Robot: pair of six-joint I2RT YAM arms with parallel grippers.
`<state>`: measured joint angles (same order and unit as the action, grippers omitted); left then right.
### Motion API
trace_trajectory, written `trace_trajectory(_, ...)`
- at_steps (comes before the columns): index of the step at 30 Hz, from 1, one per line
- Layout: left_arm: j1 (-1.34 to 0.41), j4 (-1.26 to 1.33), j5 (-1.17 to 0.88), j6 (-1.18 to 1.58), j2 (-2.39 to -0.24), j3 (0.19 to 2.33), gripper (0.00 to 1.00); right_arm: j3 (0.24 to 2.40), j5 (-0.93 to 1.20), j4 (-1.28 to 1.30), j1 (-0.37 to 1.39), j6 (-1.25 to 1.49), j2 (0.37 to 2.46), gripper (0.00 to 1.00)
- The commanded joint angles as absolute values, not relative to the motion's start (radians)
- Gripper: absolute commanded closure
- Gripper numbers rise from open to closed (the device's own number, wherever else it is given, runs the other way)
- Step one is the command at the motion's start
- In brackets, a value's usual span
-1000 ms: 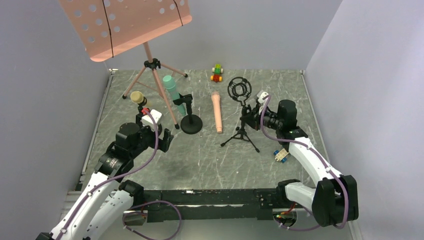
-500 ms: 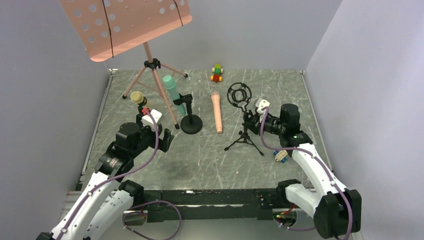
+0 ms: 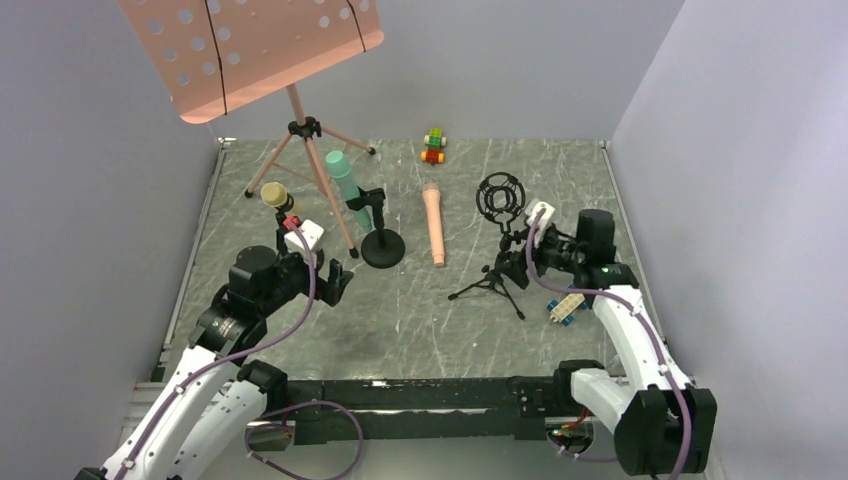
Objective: Attach the microphones to the stand
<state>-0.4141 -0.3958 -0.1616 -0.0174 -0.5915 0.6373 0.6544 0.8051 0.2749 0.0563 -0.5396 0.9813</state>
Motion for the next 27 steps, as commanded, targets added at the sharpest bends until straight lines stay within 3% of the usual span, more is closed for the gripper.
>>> trace_trajectory(1, -0.409, -0.309, -0.282, 0.045, -0.577, 0.639, 0.01, 0.775, 0.921, 0.473, -0.1, -0.69, 0.977, 0.0)
trace_trajectory(9, -0.433, -0.282, -0.414, 0.259, -0.729, 0.761, 0.01, 0.848, 0.827, 0.724, -0.215, -0.861, 0.926, 0.0)
trace_trajectory(15, -0.743, -0.336, -0.02, 0.302, -0.932, 0.918, 0.01, 0.667, 0.652, 0.474, -0.221, -0.498, 0.734, 0.0)
trace_trajectory(18, -0.817, -0.384, 0.164, 0.369, -1.087, 1.033, 0.01, 0.626, 0.535, 0.394, -0.252, -0.419, 0.681, 0.0)
trace_trajectory(23, -0.839, -0.356, 0.23, 0.476, -1.329, 1.15, 0.01, 0.65, 0.607, 0.441, -0.287, -0.416, 0.712, 0.0)
trace_trajectory(27, -0.843, -0.362, 0.251, 0.534, -1.534, 1.277, 0.12, 0.64, 0.587, 0.427, -0.289, -0.408, 0.7, 0.0)
